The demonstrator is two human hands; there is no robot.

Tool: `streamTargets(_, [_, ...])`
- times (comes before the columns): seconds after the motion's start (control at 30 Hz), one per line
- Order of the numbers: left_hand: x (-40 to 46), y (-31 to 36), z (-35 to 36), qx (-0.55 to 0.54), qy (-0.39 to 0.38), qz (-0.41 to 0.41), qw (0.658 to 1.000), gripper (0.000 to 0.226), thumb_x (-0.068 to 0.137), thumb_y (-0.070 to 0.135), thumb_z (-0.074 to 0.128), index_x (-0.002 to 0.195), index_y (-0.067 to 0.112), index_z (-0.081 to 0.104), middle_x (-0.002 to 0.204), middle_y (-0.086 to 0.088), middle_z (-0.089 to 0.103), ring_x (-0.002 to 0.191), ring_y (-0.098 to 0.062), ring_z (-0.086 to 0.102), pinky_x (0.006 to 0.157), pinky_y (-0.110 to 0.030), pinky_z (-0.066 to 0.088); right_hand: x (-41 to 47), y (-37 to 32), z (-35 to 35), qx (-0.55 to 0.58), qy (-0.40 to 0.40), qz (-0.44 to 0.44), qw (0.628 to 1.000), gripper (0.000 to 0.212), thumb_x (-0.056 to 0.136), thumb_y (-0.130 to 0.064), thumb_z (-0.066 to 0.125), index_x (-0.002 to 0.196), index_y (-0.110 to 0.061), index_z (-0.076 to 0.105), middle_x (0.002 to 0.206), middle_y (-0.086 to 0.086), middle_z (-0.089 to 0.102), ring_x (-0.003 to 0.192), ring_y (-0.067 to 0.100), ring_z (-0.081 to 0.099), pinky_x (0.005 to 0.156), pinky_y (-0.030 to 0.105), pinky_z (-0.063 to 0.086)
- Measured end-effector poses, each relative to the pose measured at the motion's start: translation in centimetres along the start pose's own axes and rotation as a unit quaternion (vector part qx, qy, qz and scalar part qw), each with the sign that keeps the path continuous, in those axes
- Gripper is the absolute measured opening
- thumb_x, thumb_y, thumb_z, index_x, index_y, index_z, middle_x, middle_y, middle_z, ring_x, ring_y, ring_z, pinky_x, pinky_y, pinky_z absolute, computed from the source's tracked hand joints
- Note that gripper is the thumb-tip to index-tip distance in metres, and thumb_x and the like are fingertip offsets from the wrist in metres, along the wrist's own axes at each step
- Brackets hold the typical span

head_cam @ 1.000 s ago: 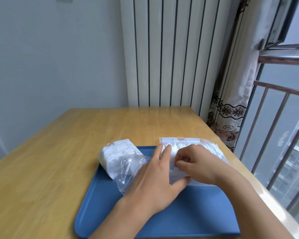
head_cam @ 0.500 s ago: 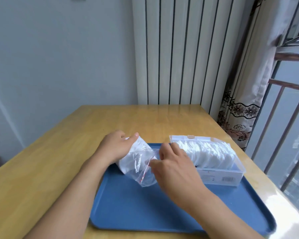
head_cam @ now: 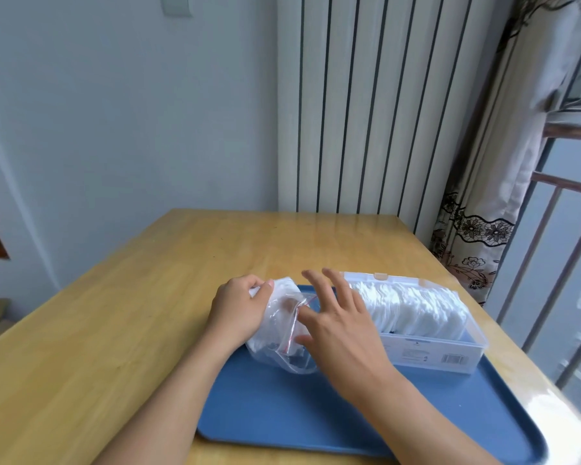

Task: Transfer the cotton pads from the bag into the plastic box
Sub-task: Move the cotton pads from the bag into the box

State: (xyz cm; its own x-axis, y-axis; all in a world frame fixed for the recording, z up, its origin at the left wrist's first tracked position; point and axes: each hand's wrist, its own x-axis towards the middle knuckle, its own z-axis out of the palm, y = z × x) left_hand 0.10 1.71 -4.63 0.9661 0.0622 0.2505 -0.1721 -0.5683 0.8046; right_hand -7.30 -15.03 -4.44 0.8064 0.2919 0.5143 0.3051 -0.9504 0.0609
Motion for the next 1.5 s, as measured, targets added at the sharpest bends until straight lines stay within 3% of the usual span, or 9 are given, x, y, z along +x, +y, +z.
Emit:
streamTargets(0.2, [-0.4, 0.4, 0.0, -0.002, -0.005, -0.023, 1.0, 0.027, 0.096, 0.037, 0.061, 0.082, 0.016, 0.072, 0.091, -0.003, 0.075, 0.087, -0.027, 0.067, 0.069, -0.029, 0.045, 0.2, -0.1, -0.5, 0.041, 0.026, -0.037, 0.998, 0.029, 0.056, -0.019, 0.095, 0.076, -0.023, 0.075, 0.131, 0.005, 0.061, 0.123, 0.033, 0.058, 0.081, 0.04, 0.055])
streamTargets(0.37, [-1.0, 0.7, -0.2, 0.0, 0.003, -0.031, 1.0, 0.027, 0.097, 0.037, 0.06, 0.079, 0.018, 0.066, 0.083, 0.001, 0.069, 0.079, -0.023, 0.061, 0.066, -0.028, 0.039, -0.2, -0.4, -0.4, -0.001, 0.005, -0.025, 1.0, 0.033, 0.054, -0.029, 0.096, 0.079, -0.022, 0.075, 0.141, 0.007, 0.058, 0.128, 0.035, 0.056, 0.09, 0.044, 0.054])
streamTargets(0.47, [-1.4, 0.8, -0.2, -0.005, 0.007, -0.033, 0.999, 0.027, 0.097, 0.038, 0.06, 0.081, 0.017, 0.067, 0.08, 0.001, 0.068, 0.076, -0.023, 0.061, 0.062, -0.027, 0.041, -0.5, -0.8, -0.2, -0.02, -0.012, -0.013, 1.0, 0.045, 0.043, -0.026, 0.098, 0.08, -0.02, 0.073, 0.142, 0.008, 0.057, 0.128, 0.036, 0.056, 0.089, 0.045, 0.053])
streamTargets(0.57, [-1.5, 0.9, 0.0, -0.003, 0.018, -0.028, 0.999, 0.026, 0.098, 0.037, 0.059, 0.085, 0.016, 0.069, 0.085, 0.0, 0.071, 0.081, -0.024, 0.064, 0.063, -0.027, 0.043, -0.1, -0.8, -0.4, -0.008, 0.004, -0.016, 1.0, 0.04, 0.042, -0.021, 0.096, 0.074, -0.018, 0.073, 0.131, 0.007, 0.062, 0.123, 0.035, 0.059, 0.083, 0.041, 0.055])
streamTargets(0.73, [-1.1, 0.7, 0.5, 0.011, 0.038, -0.017, 0.999, 0.026, 0.098, 0.036, 0.058, 0.087, 0.015, 0.07, 0.083, -0.002, 0.073, 0.082, -0.027, 0.066, 0.071, -0.032, 0.048, 0.6, 0.4, 0.4, 0.033, 0.024, -0.04, 0.998, 0.034, 0.05, -0.006, 0.077, 0.079, -0.023, 0.073, 0.124, 0.003, 0.062, 0.121, 0.032, 0.058, 0.08, 0.038, 0.054])
streamTargets(0.93, [-0.7, 0.5, 0.7, 0.022, 0.045, -0.006, 0.999, 0.024, 0.098, 0.035, 0.057, 0.084, 0.018, 0.067, 0.09, -0.001, 0.072, 0.088, -0.027, 0.065, 0.073, -0.031, 0.046, 0.4, 0.8, 0.3, 0.047, 0.016, -0.044, 0.998, 0.033, 0.049, -0.024, 0.091, 0.077, -0.02, 0.072, 0.122, 0.003, 0.063, 0.116, 0.03, 0.061, 0.076, 0.039, 0.057])
streamTargets(1.13, [-0.8, 0.8, 0.8, 0.033, 0.058, -0.002, 0.998, 0.024, 0.098, 0.033, 0.058, 0.082, 0.018, 0.067, 0.091, -0.002, 0.073, 0.087, -0.029, 0.064, 0.071, -0.031, 0.046, 0.8, 0.8, 0.3, 0.075, 0.045, -0.06, 0.994, 0.027, 0.049, -0.008, 0.082, 0.072, -0.021, 0.074, 0.113, 0.004, 0.065, 0.11, 0.03, 0.062, 0.072, 0.039, 0.056])
streamTargets(1.4, [0.0, 0.7, 1.0, 0.029, 0.107, -0.02, 0.994, 0.022, 0.097, 0.025, 0.058, 0.08, 0.015, 0.067, 0.081, 0.004, 0.067, 0.083, -0.022, 0.058, 0.069, -0.028, 0.038, 0.1, 1.9, -1.3, 0.144, 0.055, -0.082, 0.985, 0.039, 0.065, -0.008, 0.08, 0.098, -0.029, 0.075, 0.131, -0.002, 0.059, 0.13, 0.025, 0.049, 0.09, 0.04, 0.05])
streamTargets(1.5, [0.3, 0.5, 1.0, 0.021, 0.129, -0.028, 0.991, 0.022, 0.097, 0.022, 0.058, 0.084, 0.01, 0.07, 0.079, 0.004, 0.065, 0.083, -0.024, 0.059, 0.069, -0.029, 0.038, -0.4, 2.8, -2.1, 0.218, 0.063, -0.093, 0.969, 0.03, 0.078, -0.015, 0.081, 0.105, -0.027, 0.075, 0.135, -0.004, 0.056, 0.132, 0.019, 0.045, 0.1, 0.03, 0.043])
